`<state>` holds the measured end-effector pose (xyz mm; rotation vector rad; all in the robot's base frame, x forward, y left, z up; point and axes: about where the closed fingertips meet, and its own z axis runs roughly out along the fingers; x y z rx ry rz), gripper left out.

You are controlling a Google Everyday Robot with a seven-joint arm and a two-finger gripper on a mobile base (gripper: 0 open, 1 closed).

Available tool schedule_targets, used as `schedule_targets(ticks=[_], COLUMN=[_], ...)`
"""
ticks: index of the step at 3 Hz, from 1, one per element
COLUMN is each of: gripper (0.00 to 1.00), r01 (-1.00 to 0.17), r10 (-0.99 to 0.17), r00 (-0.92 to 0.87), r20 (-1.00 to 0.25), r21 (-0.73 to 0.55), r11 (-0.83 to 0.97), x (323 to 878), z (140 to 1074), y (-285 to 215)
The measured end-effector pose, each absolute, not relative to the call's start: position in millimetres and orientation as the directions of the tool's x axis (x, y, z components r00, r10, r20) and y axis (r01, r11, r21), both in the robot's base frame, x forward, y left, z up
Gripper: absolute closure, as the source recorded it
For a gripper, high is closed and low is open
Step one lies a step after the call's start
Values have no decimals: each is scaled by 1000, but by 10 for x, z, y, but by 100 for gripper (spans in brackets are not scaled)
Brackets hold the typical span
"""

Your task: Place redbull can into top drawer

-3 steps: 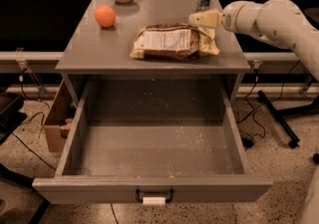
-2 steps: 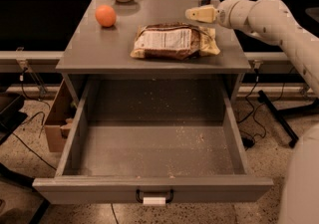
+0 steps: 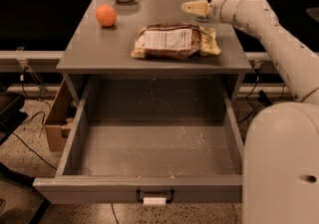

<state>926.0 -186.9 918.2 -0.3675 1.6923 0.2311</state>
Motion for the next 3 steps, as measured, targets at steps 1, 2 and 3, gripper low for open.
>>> schedule_targets(ticks=[1, 2, 3], gripper=[0, 0, 0], r01=[-360, -351, -350], r10=[-100, -84, -84], r00=[-114, -107, -104], r20=[-988, -991, -991], r21=[-53, -41, -43], r11=[931, 935, 936], x=[9389, 9482, 9579], z=[9179, 9178, 9180], y=[-1867, -1876, -1858])
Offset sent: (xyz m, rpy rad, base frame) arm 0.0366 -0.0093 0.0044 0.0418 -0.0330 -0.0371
